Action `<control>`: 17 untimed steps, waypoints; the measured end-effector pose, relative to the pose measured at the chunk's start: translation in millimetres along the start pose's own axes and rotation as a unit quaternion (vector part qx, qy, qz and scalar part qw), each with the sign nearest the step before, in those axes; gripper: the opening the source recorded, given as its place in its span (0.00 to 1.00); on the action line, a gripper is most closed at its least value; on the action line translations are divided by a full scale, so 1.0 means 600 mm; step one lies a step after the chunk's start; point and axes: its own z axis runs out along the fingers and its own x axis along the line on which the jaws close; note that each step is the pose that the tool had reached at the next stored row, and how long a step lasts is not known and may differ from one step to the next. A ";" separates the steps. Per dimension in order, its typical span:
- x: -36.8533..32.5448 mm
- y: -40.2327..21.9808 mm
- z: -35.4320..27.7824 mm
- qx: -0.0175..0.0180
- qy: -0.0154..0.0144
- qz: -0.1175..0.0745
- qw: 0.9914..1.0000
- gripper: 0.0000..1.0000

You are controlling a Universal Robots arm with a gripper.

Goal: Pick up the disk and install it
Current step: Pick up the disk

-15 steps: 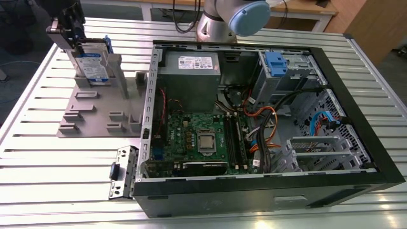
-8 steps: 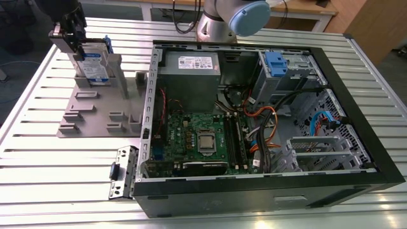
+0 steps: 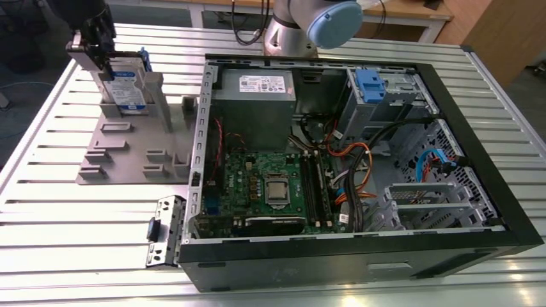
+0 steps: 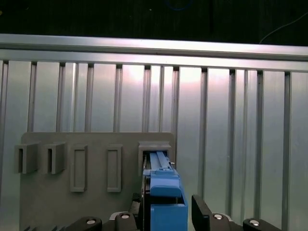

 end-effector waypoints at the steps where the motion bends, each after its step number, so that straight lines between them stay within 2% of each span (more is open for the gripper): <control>1: 0.000 0.000 0.000 0.000 0.000 0.000 1.000 0.51; 2: 0.000 0.000 0.000 0.000 0.000 0.000 1.000 0.51; 4: 0.000 0.000 0.000 0.000 0.000 0.000 1.000 0.39; 6: 0.000 0.000 0.000 0.000 0.000 0.000 1.000 0.36; 17: 0.000 0.000 0.000 0.000 0.001 0.000 1.000 0.36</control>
